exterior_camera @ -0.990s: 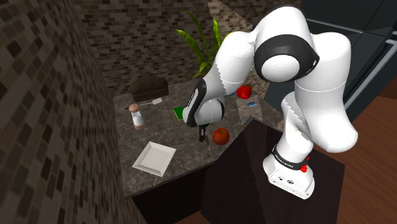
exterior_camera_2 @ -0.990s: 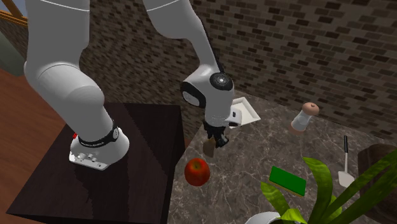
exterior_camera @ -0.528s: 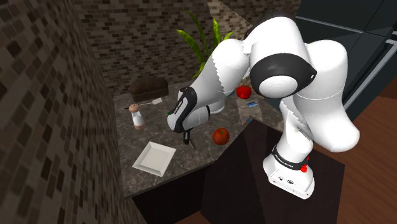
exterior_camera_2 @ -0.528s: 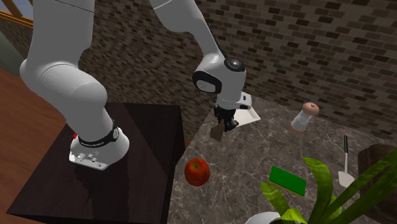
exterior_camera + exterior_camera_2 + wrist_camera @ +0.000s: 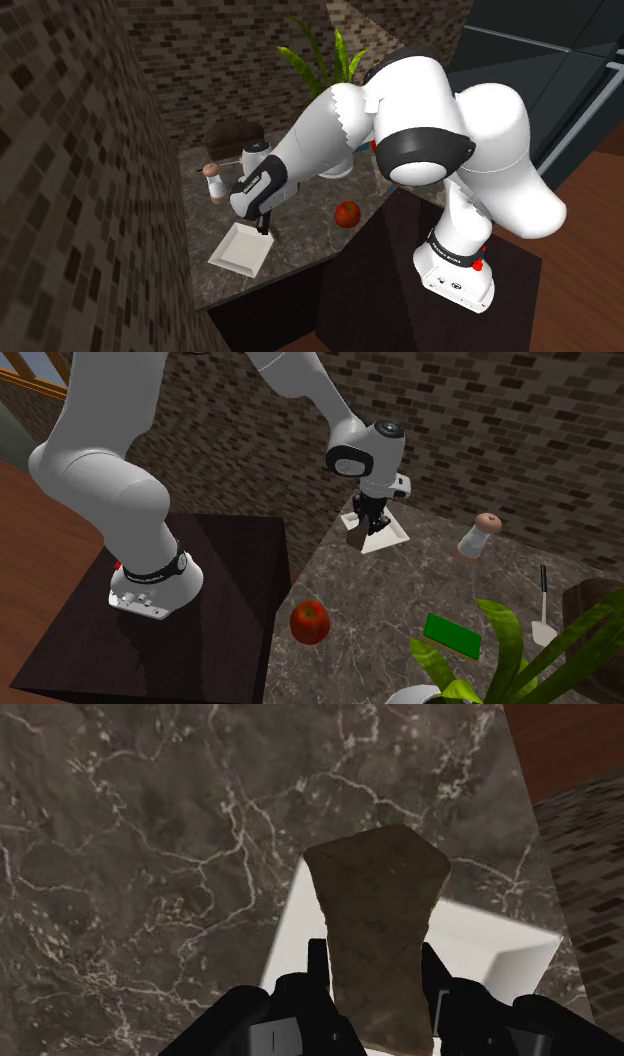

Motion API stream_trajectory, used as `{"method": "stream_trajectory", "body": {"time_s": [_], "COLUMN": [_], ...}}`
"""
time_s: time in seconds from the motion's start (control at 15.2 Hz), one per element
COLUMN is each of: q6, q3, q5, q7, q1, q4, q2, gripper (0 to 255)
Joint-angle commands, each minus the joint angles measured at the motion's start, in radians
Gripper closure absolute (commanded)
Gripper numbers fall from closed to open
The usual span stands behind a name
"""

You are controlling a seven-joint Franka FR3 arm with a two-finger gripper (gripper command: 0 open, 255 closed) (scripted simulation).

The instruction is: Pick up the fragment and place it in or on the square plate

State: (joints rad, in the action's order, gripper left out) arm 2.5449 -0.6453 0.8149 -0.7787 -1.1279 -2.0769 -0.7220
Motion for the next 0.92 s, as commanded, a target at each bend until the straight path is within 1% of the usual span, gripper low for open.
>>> {"method": "stream_trajectory", "body": {"time_s": [0.0, 0.2, 0.26, 0.86], "q6": [-0.041, -0.102, -0.139, -0.086], "q3": [0.005, 0.009, 0.012, 0.071], "q5": [-0.016, -0.039, -0.052, -0.004], "q7": [0.053, 0.126, 0.168, 0.143], "q1": [0.000, 0.005, 0.012, 0.056], "q4": [0.087, 0.216, 0.296, 0.345], "q2": [-0.047, -0.111, -0.151, -0.245], "gripper": [255, 255, 255, 255]}}
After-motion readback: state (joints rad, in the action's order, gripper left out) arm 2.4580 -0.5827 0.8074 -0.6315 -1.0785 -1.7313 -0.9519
